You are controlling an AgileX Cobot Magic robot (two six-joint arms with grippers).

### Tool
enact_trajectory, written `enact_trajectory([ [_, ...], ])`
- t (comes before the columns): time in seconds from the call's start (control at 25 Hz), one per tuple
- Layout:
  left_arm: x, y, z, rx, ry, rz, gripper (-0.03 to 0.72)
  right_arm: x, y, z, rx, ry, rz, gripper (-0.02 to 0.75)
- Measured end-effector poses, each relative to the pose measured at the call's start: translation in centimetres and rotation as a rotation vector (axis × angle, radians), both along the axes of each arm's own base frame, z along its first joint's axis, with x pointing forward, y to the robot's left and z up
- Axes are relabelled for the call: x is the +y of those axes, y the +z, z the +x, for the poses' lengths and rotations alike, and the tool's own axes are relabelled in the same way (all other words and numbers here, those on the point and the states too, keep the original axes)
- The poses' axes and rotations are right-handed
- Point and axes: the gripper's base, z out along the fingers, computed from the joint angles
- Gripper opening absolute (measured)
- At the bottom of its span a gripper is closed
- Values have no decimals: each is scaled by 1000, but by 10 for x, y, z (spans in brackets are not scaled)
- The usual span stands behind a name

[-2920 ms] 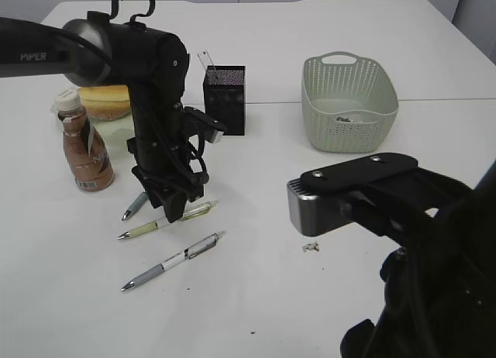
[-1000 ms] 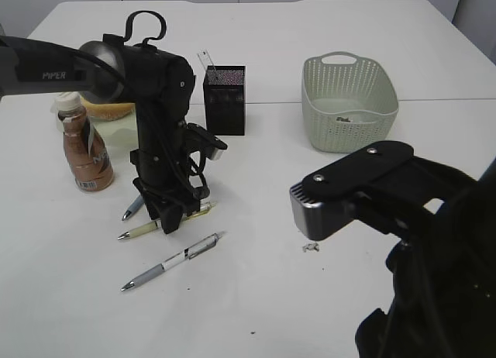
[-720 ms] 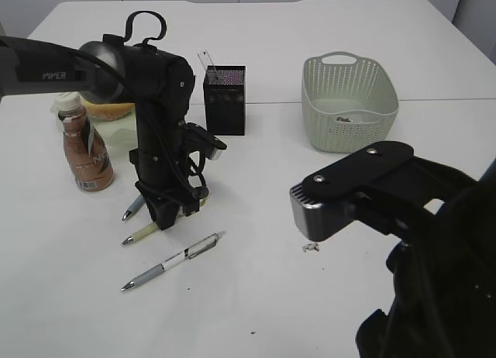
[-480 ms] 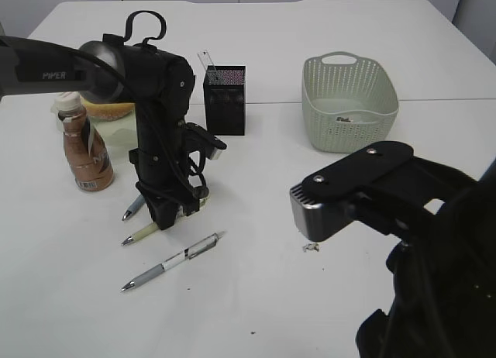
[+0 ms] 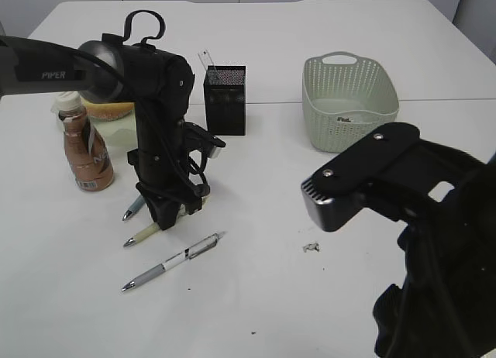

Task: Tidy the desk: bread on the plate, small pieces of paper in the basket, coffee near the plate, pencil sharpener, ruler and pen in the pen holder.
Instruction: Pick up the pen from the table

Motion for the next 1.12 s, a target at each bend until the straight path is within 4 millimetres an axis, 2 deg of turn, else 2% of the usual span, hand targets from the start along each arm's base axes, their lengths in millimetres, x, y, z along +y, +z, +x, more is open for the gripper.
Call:
enact_trajectory([
  [0.4,-1,0,0,2,44,-9,65,-10,2,13,-148,38,-114,384],
  [0.72,-3,2,-1,-3,157,-22,65,-7,4,20,-227,58,-86,384],
  [1.12,-8,46,5,-143,230,-130,65,-5,5,22,-260,66,-72,384],
])
